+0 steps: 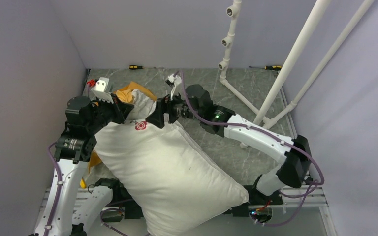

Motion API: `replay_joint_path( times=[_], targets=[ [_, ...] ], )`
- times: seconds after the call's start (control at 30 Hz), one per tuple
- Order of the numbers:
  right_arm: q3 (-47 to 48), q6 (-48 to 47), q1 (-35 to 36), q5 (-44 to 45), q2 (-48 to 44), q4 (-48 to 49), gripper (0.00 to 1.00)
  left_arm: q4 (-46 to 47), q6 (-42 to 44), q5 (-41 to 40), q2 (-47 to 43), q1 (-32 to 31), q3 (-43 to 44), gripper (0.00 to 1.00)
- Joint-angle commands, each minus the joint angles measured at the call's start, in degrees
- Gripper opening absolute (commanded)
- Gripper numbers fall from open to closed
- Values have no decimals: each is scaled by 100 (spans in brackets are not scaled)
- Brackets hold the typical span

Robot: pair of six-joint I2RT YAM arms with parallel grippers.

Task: Put the pillow into the pillowcase
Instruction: Stuff the pillow into the pillowcase.

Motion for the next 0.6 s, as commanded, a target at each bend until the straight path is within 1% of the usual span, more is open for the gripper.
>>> replay_joint_path(
  times=[0.0,0.1,0.17,0.3,0.37,0.4,0.43,0.47,0.5,0.53,0.57],
  targets=[
    [604,-375,-242,128,555,-40,87,-12,-140,200,-99,-62,38,0],
    [1193,-620,-286,85,1054,-157,87,-46,-144,209,-126,-62,76,0],
    [1471,-777,-284,-133,1335,-63,86,-88,-139,201,-130,-54,116,0],
    [1713,-912,-263,-714,1686,315,86,-220,-121,189,-81,-58,218,0],
    [1620,-873,-245,-1053,1726,663,83,-248,-143,166,-54,-56,261,0],
    [1546,-809,-239,-1186,1727,810,78,-249,-158,162,-44,-60,290,0],
    [1507,-734,-243,-1353,1756,914,65,-228,-178,162,-41,-56,318,0],
    [1544,-657,-244,-1526,1830,918,30,-198,-195,167,-18,-54,344,0],
    [1609,-582,-240,-1609,1892,821,6,-172,-202,162,1,-56,403,0],
    [1666,-509,-236,-1766,1945,735,0,-190,-181,127,66,-54,485,0],
    [1674,-437,-236,-1870,1966,670,0,-246,-134,48,133,-56,601,0]
  ],
)
